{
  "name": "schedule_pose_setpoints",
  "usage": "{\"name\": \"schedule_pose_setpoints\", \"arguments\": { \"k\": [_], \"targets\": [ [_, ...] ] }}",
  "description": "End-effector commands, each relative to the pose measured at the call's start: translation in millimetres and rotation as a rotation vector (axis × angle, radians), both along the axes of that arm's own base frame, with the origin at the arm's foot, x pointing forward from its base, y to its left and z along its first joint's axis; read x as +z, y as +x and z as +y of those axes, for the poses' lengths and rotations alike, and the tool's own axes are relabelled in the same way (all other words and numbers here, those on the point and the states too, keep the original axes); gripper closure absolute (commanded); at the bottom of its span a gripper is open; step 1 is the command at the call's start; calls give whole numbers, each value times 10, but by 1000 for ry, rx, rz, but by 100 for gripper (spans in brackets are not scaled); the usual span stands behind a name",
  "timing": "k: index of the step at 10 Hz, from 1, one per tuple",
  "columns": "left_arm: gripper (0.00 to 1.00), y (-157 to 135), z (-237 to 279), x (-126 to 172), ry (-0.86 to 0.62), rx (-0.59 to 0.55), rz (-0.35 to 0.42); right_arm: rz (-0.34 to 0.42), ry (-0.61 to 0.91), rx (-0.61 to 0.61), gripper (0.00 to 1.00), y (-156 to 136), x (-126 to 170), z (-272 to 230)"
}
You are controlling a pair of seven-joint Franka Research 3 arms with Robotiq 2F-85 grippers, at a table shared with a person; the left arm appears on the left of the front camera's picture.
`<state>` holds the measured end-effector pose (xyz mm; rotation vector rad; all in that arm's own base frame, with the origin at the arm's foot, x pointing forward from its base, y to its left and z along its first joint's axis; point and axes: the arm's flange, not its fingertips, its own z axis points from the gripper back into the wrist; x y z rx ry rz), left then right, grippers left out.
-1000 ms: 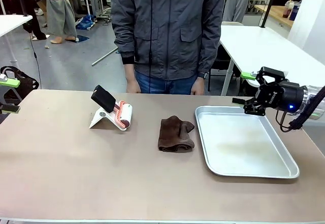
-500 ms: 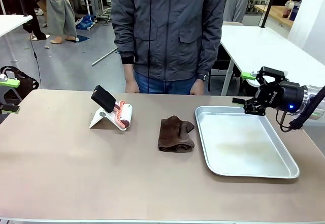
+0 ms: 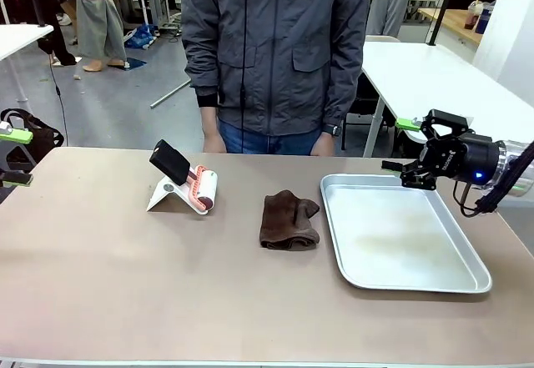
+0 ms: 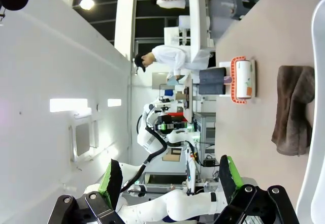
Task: Clean the surface of the table.
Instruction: Return the Lint Roller and towel to their original positions.
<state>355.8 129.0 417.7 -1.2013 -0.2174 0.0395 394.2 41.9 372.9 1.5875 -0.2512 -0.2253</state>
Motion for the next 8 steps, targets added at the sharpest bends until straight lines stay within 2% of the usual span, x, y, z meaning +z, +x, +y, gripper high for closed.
{"name": "schedule_pose_setpoints", "arguments": {
  "k": [1, 8],
  "targets": [
    [0, -20, -10, 22, -4, -3, -7, 16, -1, 15, 0, -21, 53, -9],
    [0, -20, -10, 22, -4, -3, -7, 16, -1, 15, 0, -21, 53, -9]
  ]
}}
